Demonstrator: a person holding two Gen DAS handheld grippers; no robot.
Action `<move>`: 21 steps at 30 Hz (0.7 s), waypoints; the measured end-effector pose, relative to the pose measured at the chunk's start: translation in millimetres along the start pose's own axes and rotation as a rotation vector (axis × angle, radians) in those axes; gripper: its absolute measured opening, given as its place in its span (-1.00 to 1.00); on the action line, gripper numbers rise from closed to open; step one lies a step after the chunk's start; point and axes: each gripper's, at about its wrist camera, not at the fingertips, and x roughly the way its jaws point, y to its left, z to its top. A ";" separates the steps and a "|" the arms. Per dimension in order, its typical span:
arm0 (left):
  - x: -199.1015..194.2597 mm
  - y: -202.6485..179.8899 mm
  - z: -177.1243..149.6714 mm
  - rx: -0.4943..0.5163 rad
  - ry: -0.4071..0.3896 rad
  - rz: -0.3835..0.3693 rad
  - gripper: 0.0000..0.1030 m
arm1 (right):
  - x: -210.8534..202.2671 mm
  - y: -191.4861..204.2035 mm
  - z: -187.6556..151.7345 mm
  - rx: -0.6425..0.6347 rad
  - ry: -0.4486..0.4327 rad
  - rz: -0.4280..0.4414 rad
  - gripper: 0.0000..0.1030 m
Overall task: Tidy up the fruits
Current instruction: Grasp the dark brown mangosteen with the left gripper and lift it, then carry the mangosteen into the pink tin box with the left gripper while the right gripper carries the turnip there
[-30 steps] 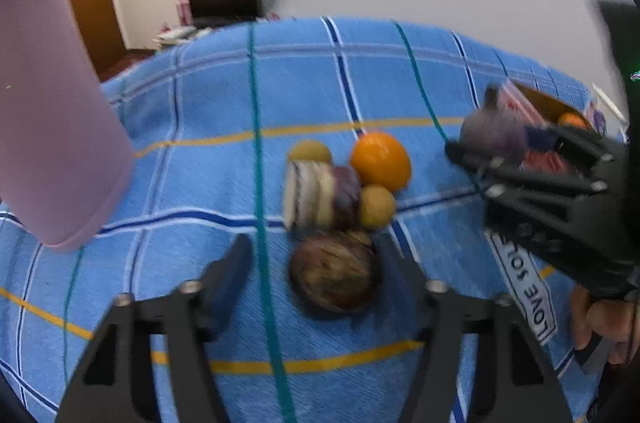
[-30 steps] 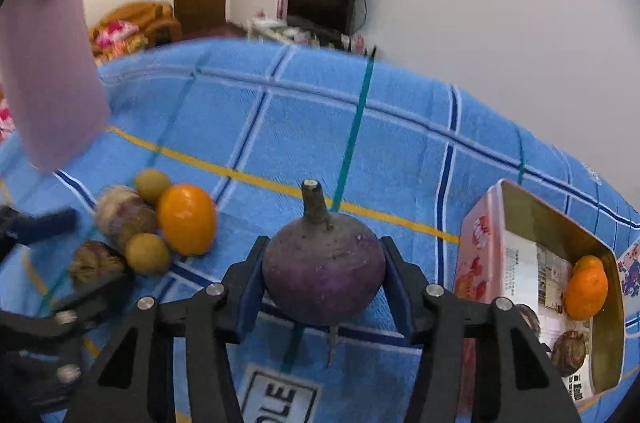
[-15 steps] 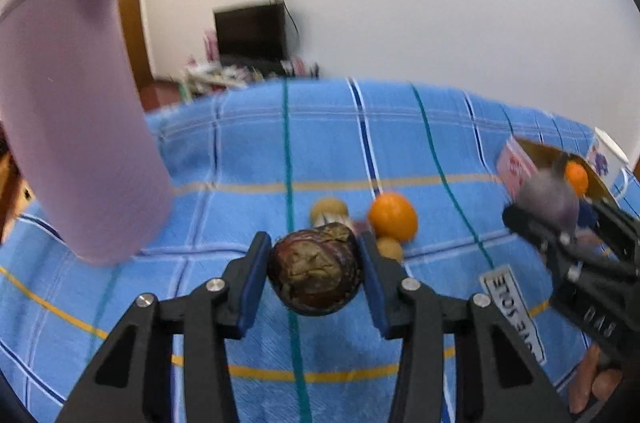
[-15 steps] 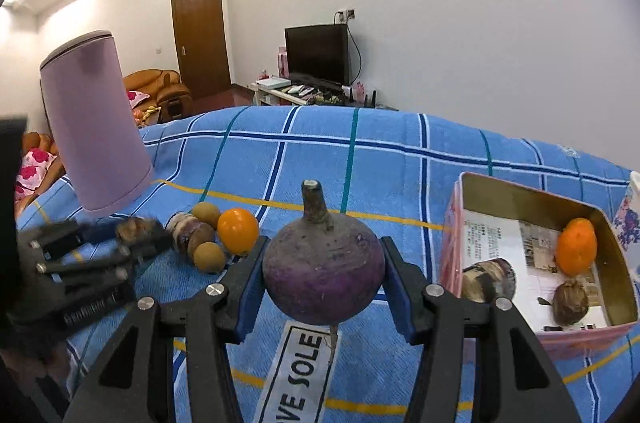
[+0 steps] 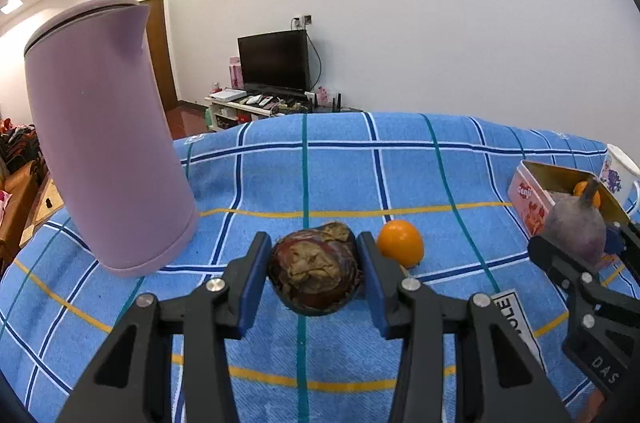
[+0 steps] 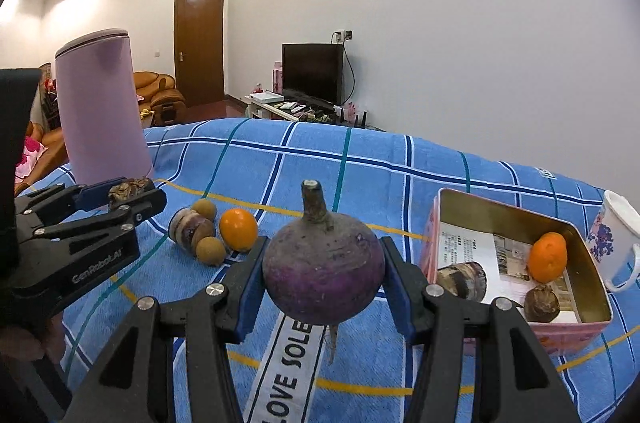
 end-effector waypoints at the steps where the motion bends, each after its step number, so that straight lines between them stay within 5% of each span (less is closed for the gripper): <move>1: -0.1 -1.0 -0.4 0.001 -0.001 0.001 -0.11 | -1.2 0.0 -0.4 -0.003 -0.002 -0.002 0.07; 21: -16.3 -20.8 -5.8 -0.021 -0.046 -0.005 -0.11 | -18.7 -12.8 -9.6 -0.052 -0.016 -0.025 0.07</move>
